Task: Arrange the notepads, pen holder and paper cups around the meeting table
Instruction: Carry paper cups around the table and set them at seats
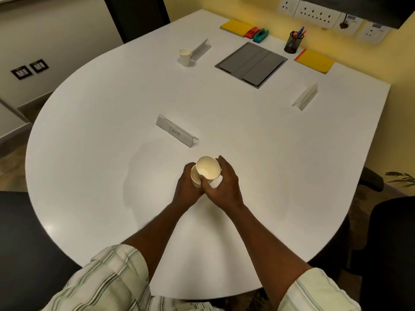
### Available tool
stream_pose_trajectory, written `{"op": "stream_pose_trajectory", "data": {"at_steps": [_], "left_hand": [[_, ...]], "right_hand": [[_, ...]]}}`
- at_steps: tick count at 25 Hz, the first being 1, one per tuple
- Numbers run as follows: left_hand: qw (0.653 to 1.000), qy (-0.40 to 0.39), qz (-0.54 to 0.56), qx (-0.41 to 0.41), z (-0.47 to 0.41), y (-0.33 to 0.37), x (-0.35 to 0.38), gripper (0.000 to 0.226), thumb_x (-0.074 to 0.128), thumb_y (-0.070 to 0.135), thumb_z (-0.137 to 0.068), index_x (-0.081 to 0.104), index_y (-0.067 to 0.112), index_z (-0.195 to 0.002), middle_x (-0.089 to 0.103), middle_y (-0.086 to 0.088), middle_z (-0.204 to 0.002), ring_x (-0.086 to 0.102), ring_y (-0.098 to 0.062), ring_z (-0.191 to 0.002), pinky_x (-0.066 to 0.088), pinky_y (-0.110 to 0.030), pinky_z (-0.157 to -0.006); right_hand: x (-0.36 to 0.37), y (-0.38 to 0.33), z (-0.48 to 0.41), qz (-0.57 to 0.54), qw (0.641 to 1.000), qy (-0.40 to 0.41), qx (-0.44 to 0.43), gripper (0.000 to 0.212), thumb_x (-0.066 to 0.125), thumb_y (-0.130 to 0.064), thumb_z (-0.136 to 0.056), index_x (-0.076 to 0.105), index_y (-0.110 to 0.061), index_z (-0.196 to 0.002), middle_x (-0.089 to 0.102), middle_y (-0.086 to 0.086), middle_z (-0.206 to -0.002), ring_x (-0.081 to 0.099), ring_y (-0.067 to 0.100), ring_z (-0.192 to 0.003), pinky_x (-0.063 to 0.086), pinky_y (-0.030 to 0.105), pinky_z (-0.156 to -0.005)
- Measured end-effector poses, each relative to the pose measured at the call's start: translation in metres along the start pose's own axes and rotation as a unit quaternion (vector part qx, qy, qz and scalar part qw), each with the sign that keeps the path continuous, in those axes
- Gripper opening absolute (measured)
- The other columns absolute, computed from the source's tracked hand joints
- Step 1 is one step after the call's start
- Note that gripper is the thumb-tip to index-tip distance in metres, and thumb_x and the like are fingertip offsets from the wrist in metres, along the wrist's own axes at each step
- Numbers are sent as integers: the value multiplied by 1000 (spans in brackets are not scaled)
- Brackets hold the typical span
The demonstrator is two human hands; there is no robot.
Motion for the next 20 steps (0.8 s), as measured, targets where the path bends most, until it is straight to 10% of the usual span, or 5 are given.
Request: {"op": "stream_pose_trajectory", "data": {"at_steps": [11, 20], "left_hand": [[999, 12, 36, -7, -83, -19, -29, 71, 85, 18, -65, 46, 14, -124, 61, 0, -118, 59, -12, -101, 46, -17, -78], [996, 70, -2, -46, -95, -62, -49, 76, 87, 12, -59, 45, 10, -123, 58, -6, -121, 55, -23, -110, 40, -23, -86]], "right_hand": [[41, -25, -83, -17, 992, 70, -105, 36, 81, -23, -69, 69, -3, -97, 64, 10, -103, 63, 18, -97, 57, 39, -76], [38, 2, -132, -13, 988, 114, -102, 34, 79, -29, -70, 65, -2, -86, 51, 14, -131, 59, 23, -112, 56, 40, -84]]}}
Point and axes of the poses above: each hand's wrist, its own z-axis away from the middle knuckle, its own x-axis out of the palm, y = z × x, the point moved 10 cm from there along -z, towards the middle knuckle
